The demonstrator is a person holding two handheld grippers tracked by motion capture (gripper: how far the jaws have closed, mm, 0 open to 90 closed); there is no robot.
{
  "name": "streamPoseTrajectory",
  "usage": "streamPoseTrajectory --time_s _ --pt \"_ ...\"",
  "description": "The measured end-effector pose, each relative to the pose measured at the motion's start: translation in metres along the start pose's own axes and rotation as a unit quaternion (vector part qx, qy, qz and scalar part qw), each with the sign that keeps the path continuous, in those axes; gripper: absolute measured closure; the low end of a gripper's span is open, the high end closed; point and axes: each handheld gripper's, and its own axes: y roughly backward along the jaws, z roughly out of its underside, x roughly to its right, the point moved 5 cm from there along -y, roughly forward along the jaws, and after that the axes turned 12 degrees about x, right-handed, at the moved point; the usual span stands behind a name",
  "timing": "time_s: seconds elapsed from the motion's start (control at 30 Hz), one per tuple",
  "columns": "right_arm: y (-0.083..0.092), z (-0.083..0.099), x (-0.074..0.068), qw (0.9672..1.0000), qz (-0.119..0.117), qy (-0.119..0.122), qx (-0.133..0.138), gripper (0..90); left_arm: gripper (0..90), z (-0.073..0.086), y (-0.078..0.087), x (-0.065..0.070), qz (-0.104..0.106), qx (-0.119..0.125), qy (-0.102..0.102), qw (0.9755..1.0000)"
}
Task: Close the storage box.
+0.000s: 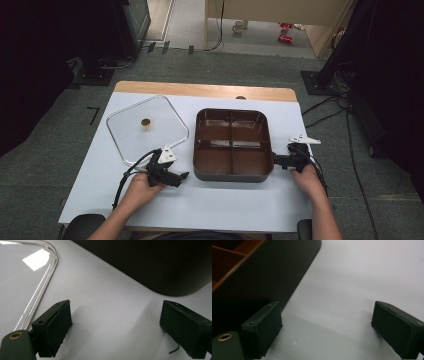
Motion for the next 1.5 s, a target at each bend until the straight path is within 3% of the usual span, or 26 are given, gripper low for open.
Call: streamPoseTrajectory --time_s 0.53,0.93,1.13,1.27,1.5 --pt "0.0 0.0 0.0 1.0 0.0 0.0 0.0 9.1 10.0 -0.001 -0.001 0.001 -0.007 -0.005 0.004 1.0" --pt "0.0 0.0 0.0 1.0 0.0 0.0 0.0 9.1 15.6 -0.01 -0.003 0.001 -0.022 -0.053 0.017 0.9982" --pt "0.0 0.0 0.0 1.0 0.0 0.0 0.0 9.1 23.5 -0.015 0.002 0.0 0.003 -0.05 0.05 0.9975" --pt "0.0 0.0 0.0 1.0 0.0 0.0 0.0 9.1 23.7 -0.017 0.004 0.002 0.008 -0.065 0.044 0.9969" --pt "0.0 0.0 0.0 1.0 0.0 0.0 0.0 9.2 23.8 -0.024 0.01 0.0 0.003 -0.058 0.052 0.997"
